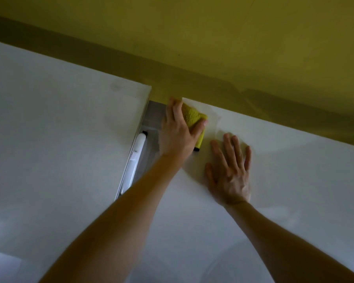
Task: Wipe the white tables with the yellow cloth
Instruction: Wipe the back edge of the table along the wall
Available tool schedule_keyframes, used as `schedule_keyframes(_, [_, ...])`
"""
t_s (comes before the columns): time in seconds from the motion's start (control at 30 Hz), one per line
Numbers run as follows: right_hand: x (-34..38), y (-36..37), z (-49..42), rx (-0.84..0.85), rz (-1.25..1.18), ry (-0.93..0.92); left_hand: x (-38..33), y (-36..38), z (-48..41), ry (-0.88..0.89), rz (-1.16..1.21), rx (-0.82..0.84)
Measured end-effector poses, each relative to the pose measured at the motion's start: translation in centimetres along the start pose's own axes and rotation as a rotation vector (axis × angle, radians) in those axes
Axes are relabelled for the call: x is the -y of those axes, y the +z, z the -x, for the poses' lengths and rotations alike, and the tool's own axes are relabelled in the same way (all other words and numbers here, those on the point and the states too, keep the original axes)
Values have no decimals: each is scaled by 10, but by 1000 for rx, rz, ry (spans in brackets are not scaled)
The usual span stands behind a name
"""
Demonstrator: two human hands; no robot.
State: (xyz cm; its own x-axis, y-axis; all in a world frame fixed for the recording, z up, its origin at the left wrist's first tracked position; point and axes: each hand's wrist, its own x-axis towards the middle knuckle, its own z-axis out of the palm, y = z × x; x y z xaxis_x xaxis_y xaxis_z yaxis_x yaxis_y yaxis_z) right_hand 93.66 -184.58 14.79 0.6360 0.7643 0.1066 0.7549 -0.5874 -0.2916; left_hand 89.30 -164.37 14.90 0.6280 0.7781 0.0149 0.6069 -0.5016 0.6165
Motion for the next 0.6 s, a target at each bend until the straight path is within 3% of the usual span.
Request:
schedule_keyframes(0.17, [2,-1,0,10,5,16,19,-16,71,9,16,93])
schedule_keyframes(0.43, [-1,0,-1,-5,21,-3,-2,9,-16,-43,-5,-17])
schedule_keyframes(0.6, [5,-2,-2,12,23,27,27,-30,103,-94,79,86])
